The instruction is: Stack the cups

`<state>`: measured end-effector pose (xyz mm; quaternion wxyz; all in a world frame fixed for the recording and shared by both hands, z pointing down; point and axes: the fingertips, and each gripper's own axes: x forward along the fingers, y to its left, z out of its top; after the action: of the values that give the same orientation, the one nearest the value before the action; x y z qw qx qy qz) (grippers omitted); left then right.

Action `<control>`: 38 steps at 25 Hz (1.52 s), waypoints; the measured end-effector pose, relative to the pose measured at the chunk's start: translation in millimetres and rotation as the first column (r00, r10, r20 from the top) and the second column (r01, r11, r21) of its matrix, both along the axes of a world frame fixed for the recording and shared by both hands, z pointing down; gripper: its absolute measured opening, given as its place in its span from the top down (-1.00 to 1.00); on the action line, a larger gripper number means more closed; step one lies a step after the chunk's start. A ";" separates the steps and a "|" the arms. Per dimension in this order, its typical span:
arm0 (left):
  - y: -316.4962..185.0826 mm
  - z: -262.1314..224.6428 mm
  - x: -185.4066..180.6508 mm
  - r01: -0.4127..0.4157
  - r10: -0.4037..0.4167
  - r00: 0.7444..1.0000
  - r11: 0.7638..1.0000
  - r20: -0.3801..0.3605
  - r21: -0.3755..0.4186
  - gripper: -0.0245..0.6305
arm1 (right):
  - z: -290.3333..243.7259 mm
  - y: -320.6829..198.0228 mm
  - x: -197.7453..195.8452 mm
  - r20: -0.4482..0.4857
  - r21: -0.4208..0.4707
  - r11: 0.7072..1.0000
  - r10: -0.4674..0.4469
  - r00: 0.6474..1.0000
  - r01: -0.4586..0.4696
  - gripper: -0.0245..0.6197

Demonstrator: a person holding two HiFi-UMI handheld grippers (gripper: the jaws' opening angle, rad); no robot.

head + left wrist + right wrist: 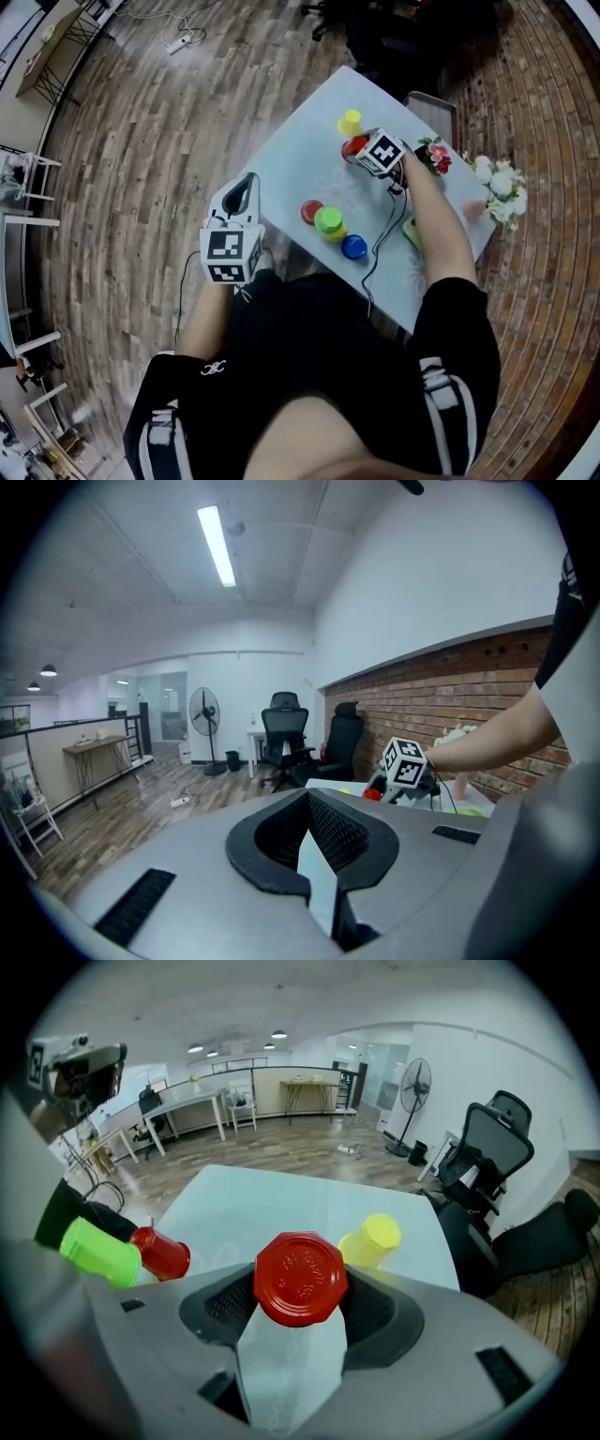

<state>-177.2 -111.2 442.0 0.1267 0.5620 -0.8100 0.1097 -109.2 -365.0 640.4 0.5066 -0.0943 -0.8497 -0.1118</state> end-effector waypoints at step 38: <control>-51.2 -3.2 83.1 -0.593 0.598 0.801 0.800 -0.034 0.096 0.92 | -85.7 157.8 154.5 0.073 0.031 0.820 0.569 0.819 -0.572 0.10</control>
<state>-94.1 -162.4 438.8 0.0882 0.7956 -0.5920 0.0935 45.3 -207.1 554.7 0.4933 0.1806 -0.8506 0.0201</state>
